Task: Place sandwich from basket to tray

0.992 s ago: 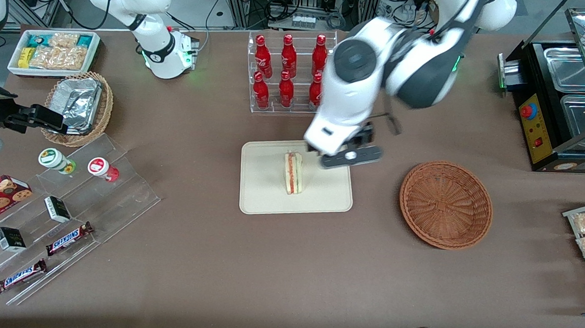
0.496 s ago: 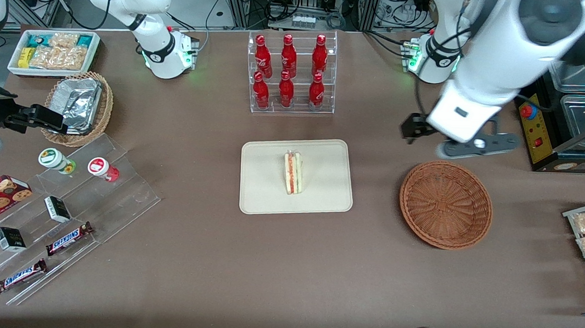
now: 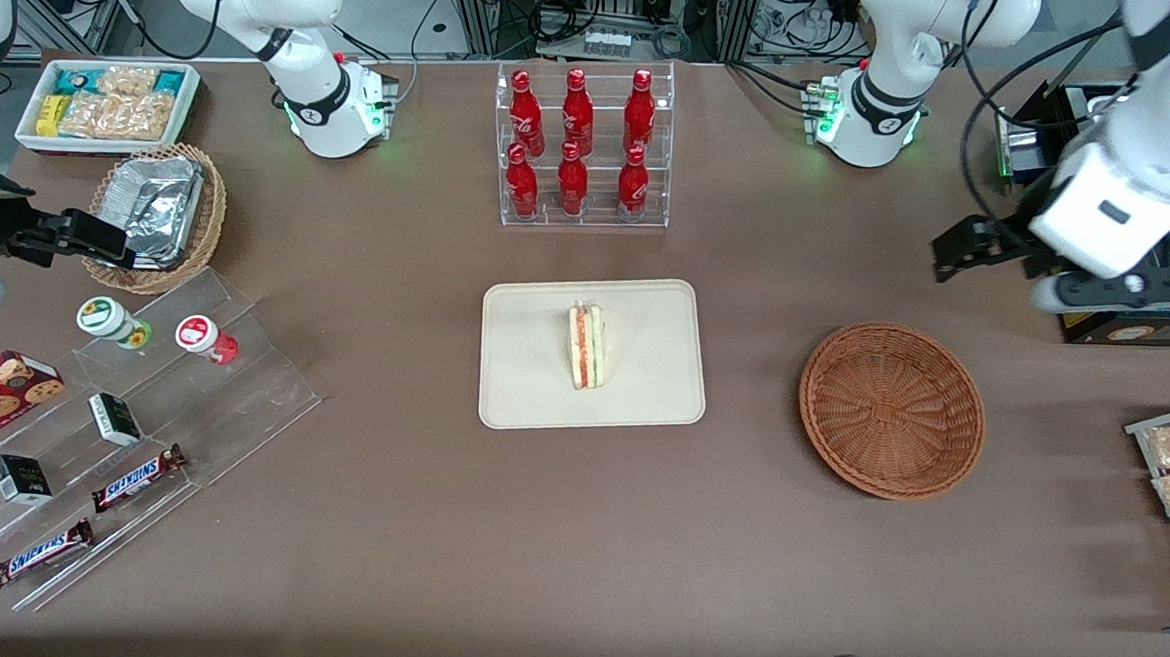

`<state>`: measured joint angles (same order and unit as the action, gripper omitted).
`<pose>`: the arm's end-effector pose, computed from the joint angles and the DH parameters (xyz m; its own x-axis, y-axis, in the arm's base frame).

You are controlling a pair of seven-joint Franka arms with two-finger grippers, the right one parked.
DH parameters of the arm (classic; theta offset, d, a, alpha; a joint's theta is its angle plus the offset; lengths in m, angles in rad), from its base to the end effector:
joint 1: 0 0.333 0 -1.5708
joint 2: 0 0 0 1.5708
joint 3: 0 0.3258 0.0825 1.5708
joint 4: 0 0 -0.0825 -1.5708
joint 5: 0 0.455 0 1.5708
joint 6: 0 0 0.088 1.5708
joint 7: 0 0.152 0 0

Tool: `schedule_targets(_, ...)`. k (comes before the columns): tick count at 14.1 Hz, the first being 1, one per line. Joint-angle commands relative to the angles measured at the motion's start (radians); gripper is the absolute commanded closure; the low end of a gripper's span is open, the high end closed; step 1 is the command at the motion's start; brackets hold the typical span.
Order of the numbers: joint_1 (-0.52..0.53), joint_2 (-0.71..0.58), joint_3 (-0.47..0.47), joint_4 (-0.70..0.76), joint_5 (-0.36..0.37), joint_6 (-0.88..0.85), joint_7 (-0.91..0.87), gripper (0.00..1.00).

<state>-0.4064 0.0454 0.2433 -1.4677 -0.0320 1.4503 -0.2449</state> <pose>0.6150 -0.1096 0.6069 0.9948 0.0786 -0.0647 0.0791 -0.9969 0.0055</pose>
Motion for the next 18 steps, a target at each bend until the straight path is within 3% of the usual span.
schedule_targets(1,0.055,-0.036,-0.013,-0.028,0.040,-0.027,0.096,0.00)
schedule_targets(5,0.101,-0.045,-0.032,-0.037,0.041,-0.028,0.134,0.00)
schedule_targets(8,0.272,-0.050,-0.203,-0.040,0.040,-0.019,0.151,0.00)
schedule_targets(10,0.322,-0.052,-0.243,-0.039,0.040,-0.021,0.153,0.00)
schedule_targets(18,0.322,-0.076,-0.243,-0.066,0.084,-0.022,0.153,0.00)
